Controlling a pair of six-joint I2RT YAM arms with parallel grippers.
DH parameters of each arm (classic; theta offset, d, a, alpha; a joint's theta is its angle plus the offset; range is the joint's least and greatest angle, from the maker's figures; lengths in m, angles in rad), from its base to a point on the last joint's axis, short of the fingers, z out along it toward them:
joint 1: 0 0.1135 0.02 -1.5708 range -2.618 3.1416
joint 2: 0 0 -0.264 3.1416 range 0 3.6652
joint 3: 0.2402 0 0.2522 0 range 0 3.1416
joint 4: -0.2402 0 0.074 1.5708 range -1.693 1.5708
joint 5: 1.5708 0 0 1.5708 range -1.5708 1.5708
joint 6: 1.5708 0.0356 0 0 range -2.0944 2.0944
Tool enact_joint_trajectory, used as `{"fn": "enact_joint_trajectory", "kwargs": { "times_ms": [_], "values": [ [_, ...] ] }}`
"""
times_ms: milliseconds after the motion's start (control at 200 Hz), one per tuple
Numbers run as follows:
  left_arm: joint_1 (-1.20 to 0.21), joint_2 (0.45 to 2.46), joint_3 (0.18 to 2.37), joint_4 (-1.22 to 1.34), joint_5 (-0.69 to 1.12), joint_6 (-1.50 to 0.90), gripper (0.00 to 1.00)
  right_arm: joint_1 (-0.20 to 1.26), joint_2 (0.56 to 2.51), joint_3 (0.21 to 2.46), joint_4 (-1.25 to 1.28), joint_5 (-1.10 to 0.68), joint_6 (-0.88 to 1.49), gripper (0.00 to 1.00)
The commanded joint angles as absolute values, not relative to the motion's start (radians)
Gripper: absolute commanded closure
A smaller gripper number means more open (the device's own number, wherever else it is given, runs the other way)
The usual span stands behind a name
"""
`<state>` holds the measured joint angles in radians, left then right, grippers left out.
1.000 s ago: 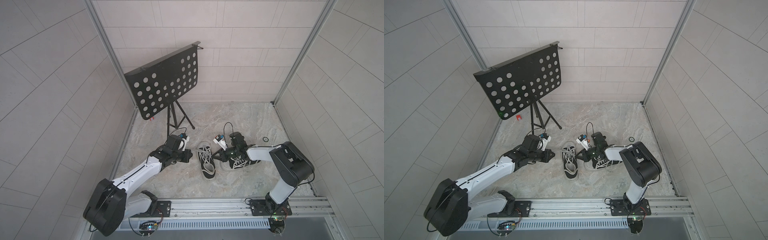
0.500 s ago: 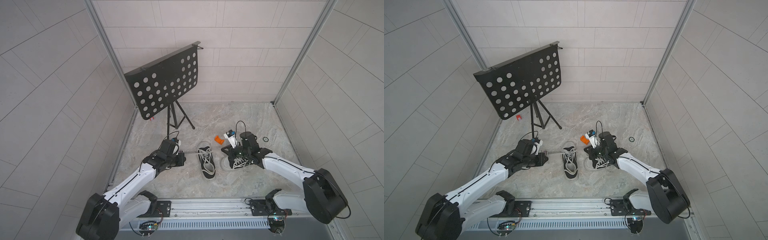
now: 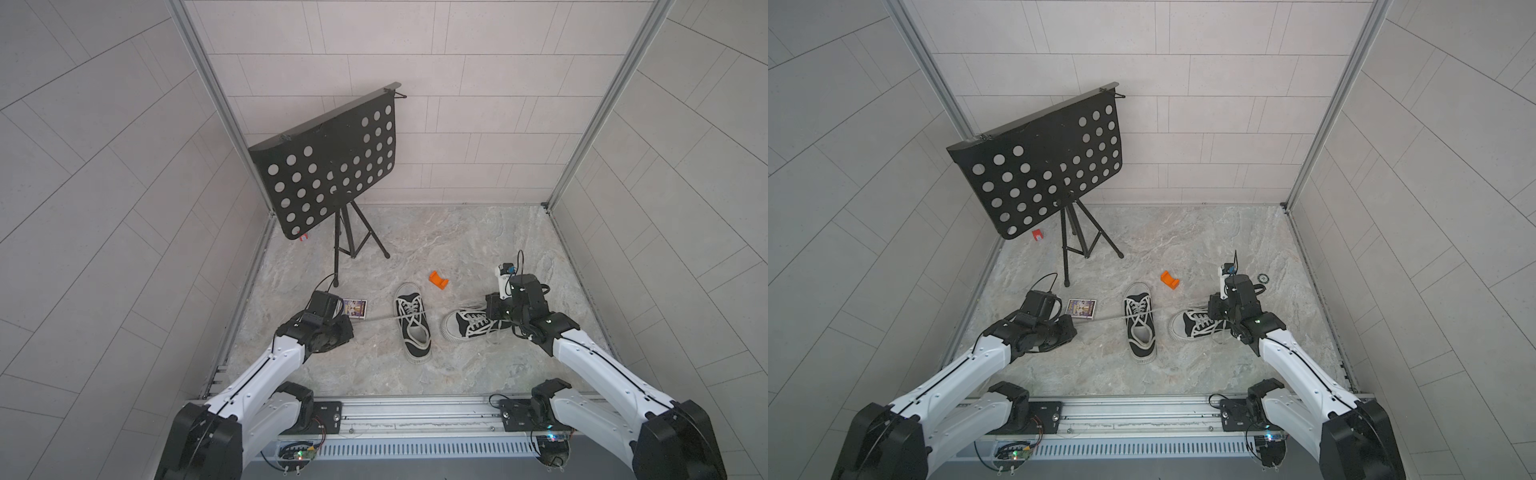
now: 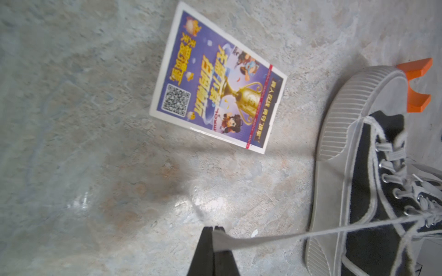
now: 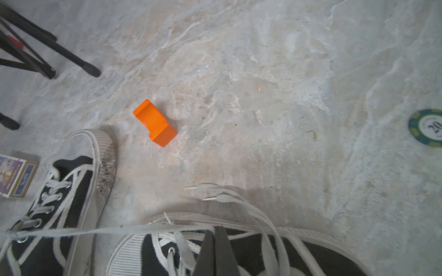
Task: Tie the shoes
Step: Tie the shoelace on the shoe.
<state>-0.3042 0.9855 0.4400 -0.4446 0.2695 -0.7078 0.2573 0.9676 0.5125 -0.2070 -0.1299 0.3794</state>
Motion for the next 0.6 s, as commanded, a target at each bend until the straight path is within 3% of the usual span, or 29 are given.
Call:
{"fn": "enact_joint_trajectory", "kwargs": {
  "times_ms": [0,220,325,375,495,570,595],
  "values": [
    [-0.282,0.996,0.415,-0.488,0.24,-0.755,0.99,0.228,0.975,0.516,-0.243,-0.058,0.417,1.0],
    [-0.249,0.997,0.387,-0.498,0.231,-0.773,1.0,0.215,0.986,0.527,-0.243,-0.076,0.415,1.0],
    [-0.25,0.99,0.385,-0.493,0.262,-0.766,1.0,0.215,0.976,0.535,-0.218,-0.181,0.38,1.0],
    [-0.252,0.983,0.385,-0.494,0.281,-0.765,0.9,0.216,0.98,0.539,-0.193,-0.256,0.362,1.0],
    [-0.263,0.929,0.392,-0.527,0.284,-0.769,0.55,0.227,0.998,0.553,-0.175,-0.347,0.349,1.0],
    [-0.281,0.874,0.404,-0.564,0.26,-0.773,0.42,0.233,1.004,0.557,-0.172,-0.365,0.343,1.0],
    [-0.288,0.856,0.41,-0.575,0.251,-0.774,0.3,0.235,1.003,0.557,-0.17,-0.372,0.341,1.0]
  ]
}}
